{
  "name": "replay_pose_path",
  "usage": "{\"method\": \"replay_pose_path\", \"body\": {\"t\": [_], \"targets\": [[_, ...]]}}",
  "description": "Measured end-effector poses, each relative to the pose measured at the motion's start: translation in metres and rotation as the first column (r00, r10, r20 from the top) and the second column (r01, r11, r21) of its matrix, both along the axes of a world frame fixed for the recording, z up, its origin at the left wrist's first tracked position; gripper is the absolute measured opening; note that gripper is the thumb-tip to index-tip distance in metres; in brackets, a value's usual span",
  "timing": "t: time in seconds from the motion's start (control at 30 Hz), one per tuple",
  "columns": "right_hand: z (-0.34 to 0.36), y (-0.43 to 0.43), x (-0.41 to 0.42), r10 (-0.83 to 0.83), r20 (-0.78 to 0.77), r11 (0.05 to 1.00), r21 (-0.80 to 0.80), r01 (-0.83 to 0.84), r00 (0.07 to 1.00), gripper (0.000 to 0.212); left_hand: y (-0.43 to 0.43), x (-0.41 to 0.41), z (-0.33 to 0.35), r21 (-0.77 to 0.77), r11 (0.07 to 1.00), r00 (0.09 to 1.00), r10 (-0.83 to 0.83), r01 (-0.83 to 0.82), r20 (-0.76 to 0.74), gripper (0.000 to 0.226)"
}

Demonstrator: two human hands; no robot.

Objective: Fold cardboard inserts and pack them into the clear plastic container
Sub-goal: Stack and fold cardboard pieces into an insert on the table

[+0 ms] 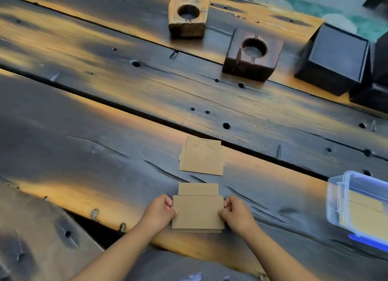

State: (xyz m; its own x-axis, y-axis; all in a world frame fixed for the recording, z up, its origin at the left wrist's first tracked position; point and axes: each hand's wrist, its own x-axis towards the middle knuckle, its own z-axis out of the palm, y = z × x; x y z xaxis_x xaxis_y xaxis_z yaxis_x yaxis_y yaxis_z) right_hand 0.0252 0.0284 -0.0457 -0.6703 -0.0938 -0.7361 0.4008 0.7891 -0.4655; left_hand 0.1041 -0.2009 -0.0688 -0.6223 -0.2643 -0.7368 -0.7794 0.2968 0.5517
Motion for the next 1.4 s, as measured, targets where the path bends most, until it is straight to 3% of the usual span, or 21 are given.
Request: {"method": "replay_pose_path", "body": {"t": [0.43,0.77,0.9,1.13,1.4], "targets": [[-0.003,-0.001,0.007,0.032,0.020,0.999,0.039,-0.033,0.999,0.007,0.006,0.012,0.001,-0.045,0.999,0.999,-0.010,0.012,0.032,0.015],[-0.003,-0.003,0.003,0.078,0.024,0.995,0.067,-0.080,0.997,0.010,0.005,0.000,0.005,-0.130,0.989,0.994,-0.055,0.067,0.093,0.031],[-0.004,0.000,0.004,0.050,-0.001,0.997,0.060,-0.050,0.999,0.015,0.005,0.001,0.007,-0.063,0.998,0.992,0.018,-0.010,0.124,0.030],[-0.005,-0.001,0.003,0.008,0.008,0.999,0.051,-0.009,1.000,0.002,0.010,0.000,0.014,0.031,0.989,0.976,0.140,-0.147,0.165,0.018],[-0.007,-0.007,-0.002,-0.053,0.086,0.998,0.046,0.049,0.995,0.015,0.007,-0.007,0.019,0.031,0.993,0.977,0.108,-0.115,0.186,0.010]]}}
